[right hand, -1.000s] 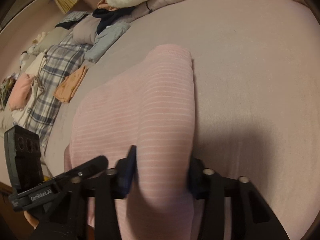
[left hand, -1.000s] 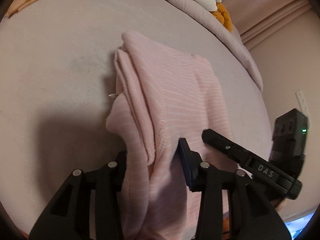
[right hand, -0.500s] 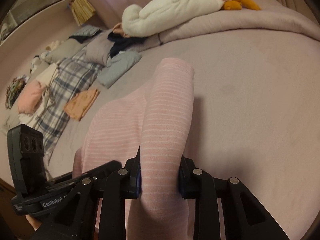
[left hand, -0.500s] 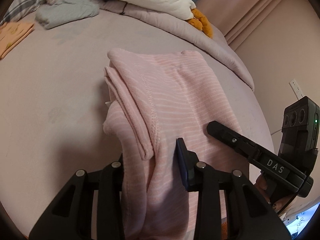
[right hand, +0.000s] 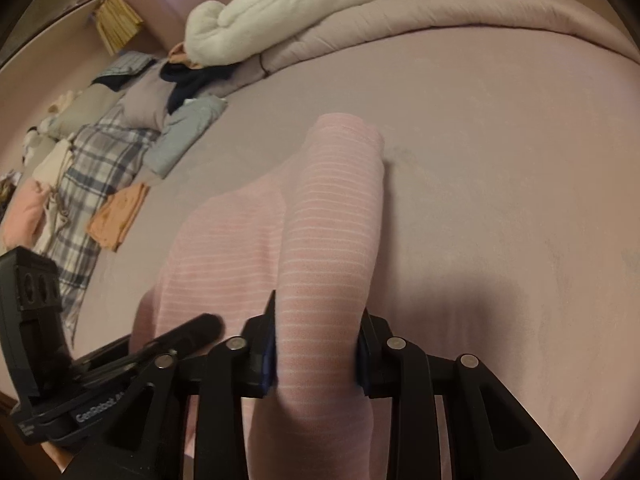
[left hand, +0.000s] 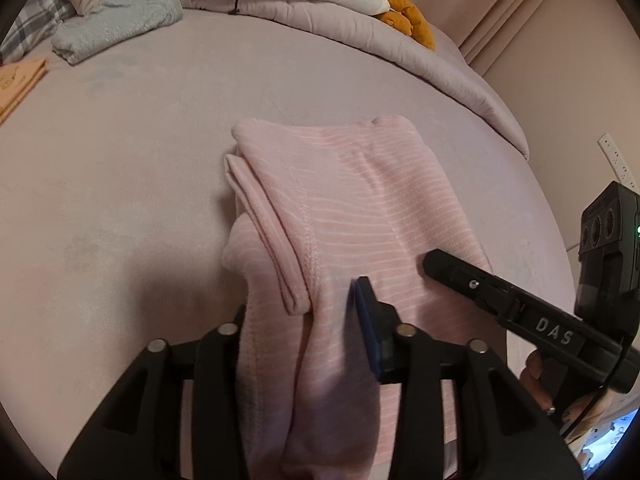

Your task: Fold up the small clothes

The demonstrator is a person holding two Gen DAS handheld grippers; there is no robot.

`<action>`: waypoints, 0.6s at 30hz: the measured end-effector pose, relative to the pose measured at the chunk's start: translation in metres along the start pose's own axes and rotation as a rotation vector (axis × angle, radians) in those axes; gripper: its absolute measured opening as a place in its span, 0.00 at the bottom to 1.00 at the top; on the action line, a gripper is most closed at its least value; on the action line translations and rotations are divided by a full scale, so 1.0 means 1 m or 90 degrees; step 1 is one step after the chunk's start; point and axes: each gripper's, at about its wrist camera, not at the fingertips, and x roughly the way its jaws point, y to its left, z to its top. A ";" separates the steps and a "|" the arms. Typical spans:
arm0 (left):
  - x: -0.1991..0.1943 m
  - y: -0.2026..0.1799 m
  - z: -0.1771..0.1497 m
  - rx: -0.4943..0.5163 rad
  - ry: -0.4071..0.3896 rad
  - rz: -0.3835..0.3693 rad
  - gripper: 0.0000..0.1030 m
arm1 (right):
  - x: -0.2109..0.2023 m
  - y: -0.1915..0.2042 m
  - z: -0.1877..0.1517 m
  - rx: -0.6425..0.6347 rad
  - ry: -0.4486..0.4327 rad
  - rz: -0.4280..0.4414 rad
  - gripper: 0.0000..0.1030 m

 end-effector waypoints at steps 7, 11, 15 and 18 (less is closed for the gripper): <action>-0.038 -0.006 0.000 0.018 -0.052 0.006 0.86 | -0.038 0.001 0.001 -0.005 -0.062 -0.022 0.67; -0.078 -0.014 -0.002 0.042 -0.115 0.009 0.96 | -0.071 0.009 0.000 -0.020 -0.118 -0.069 0.68; -0.107 -0.017 -0.009 0.052 -0.157 0.003 0.99 | -0.096 0.015 -0.007 -0.032 -0.156 -0.094 0.89; -0.114 -0.016 -0.013 0.058 -0.165 0.015 0.99 | -0.107 0.018 -0.013 -0.035 -0.183 -0.086 0.89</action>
